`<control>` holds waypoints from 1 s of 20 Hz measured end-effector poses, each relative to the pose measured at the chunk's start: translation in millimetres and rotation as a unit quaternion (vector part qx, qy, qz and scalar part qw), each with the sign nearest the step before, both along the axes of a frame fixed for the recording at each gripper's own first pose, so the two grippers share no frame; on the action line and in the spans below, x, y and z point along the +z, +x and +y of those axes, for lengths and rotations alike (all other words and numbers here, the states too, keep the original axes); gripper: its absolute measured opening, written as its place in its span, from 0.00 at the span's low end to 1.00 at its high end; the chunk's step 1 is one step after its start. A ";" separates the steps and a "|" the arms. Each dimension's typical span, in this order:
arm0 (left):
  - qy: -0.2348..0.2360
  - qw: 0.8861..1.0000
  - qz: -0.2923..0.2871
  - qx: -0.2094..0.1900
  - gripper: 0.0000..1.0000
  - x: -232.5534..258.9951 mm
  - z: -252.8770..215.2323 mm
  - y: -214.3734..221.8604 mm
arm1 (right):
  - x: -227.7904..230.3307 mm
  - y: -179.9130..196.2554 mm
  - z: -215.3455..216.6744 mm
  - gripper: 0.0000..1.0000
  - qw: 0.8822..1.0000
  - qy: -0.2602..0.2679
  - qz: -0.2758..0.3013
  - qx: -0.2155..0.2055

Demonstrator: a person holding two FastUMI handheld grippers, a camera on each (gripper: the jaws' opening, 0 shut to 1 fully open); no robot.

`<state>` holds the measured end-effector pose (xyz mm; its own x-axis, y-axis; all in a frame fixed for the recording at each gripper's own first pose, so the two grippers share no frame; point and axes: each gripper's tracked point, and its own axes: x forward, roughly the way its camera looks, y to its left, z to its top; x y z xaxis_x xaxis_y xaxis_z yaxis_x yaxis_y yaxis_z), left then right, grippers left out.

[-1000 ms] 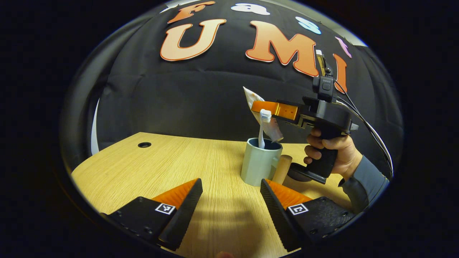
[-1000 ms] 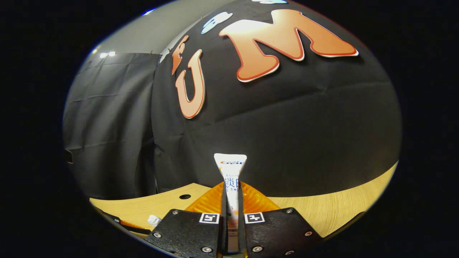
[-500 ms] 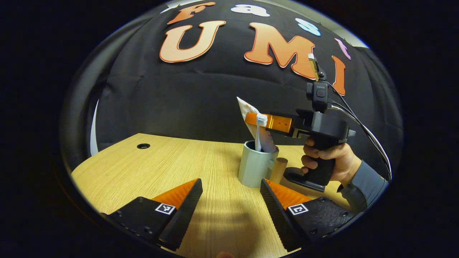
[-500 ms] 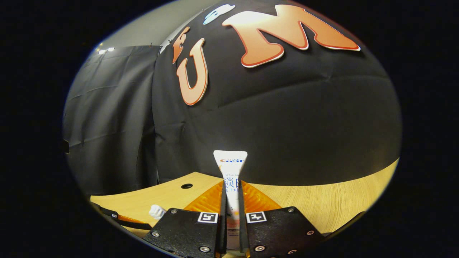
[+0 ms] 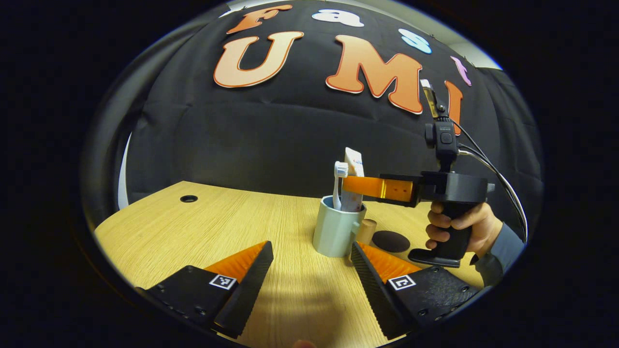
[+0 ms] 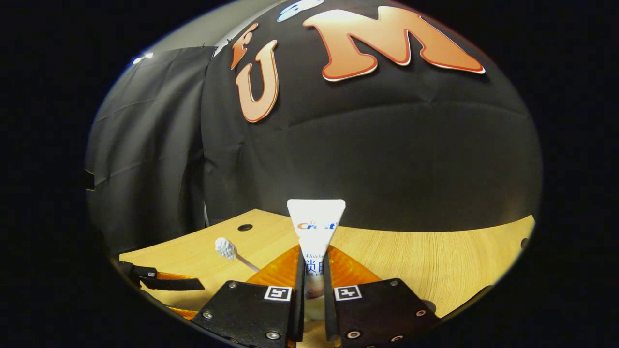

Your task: Put the toothbrush and toothpaste on the desktop into the cup, then pick up the cup and place it on the coaster on the desktop.

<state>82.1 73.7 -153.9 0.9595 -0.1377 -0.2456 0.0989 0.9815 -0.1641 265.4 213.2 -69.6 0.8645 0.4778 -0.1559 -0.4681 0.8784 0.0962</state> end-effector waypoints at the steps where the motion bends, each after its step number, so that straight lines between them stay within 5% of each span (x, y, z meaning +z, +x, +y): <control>1: 0.000 1.000 -0.001 -0.002 0.98 0.4 -1.9 -0.6 | -3.6 -6.2 -0.2 0.19 1.000 -0.010 0.009 0.005; 6: -0.012 1.000 -0.003 -0.012 0.98 6.4 -14.0 -2.4 | 1.8 -37.5 -1.7 0.34 0.998 -0.046 0.010 0.030; 11: -0.007 1.000 0.011 -0.012 0.98 13.9 -25.6 -2.2 | 48.0 -65.1 -22.8 0.39 0.998 -0.043 -0.043 0.033; 20: -0.024 0.998 0.062 -0.009 0.98 37.7 -52.9 30.5 | 118.8 -116.2 -90.7 0.83 0.991 -0.017 -0.133 -0.021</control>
